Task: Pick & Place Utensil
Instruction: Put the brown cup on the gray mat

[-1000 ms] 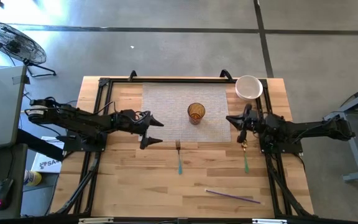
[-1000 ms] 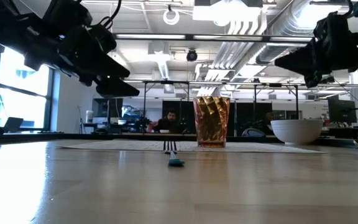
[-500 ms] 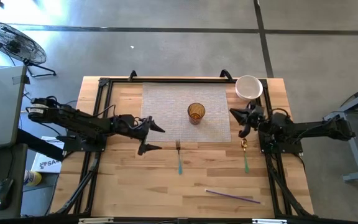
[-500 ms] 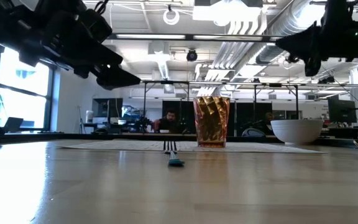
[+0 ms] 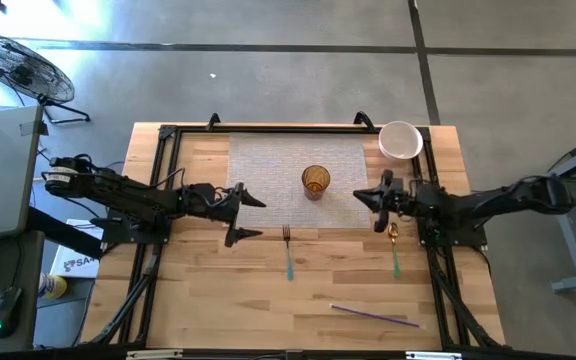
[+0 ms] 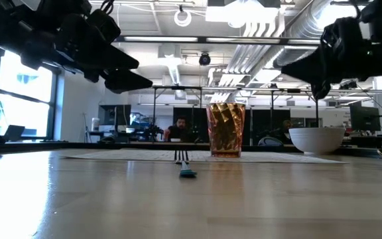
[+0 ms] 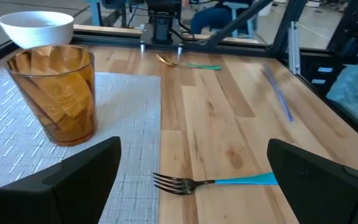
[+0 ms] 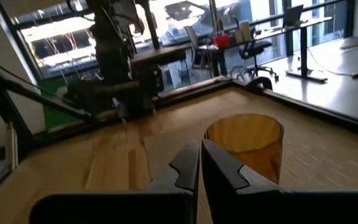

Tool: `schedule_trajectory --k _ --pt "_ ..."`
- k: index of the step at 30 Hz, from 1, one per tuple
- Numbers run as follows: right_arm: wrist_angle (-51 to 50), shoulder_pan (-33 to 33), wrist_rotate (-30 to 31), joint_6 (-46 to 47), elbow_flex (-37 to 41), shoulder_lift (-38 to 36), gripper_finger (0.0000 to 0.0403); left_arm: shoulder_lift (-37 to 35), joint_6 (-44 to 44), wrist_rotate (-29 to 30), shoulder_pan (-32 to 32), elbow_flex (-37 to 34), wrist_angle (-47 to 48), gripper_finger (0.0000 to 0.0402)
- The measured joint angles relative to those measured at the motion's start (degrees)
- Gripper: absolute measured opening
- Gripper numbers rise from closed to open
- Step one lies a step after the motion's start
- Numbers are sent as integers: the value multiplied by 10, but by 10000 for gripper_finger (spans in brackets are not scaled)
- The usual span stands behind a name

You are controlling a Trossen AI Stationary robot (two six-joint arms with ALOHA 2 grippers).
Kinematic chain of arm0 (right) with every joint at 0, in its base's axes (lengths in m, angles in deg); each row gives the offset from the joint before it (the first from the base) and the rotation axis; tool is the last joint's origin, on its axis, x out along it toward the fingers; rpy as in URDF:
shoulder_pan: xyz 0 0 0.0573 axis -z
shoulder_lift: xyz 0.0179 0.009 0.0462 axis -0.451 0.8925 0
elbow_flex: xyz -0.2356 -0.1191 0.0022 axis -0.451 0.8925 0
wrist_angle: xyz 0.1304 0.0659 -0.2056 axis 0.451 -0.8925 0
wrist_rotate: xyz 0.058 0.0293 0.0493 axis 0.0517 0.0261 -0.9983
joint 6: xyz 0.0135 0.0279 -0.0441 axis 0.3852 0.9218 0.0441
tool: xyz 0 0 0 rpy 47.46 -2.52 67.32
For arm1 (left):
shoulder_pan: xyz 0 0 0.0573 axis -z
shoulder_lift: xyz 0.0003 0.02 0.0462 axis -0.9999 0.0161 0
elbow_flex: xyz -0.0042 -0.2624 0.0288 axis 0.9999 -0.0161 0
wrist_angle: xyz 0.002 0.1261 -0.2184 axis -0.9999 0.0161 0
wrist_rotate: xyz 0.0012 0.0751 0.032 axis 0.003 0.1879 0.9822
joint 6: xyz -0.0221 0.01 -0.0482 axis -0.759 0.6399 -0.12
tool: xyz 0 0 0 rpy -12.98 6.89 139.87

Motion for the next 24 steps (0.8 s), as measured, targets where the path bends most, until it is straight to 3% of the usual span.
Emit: schedule_trajectory --k 5,9,20,24 --pt "14 0 5 0 -4 101 26 0 -1 0 0 0 0 399" --pt "26 0 17 -5 -15 165 62 0 -5 0 0 0 4 399" --pt "33 0 22 -30 -73 284 225 0 -5 1 0 0 9 399" --pt "32 0 62 -19 -97 331 285 0 -5 1 0 0 9 399"
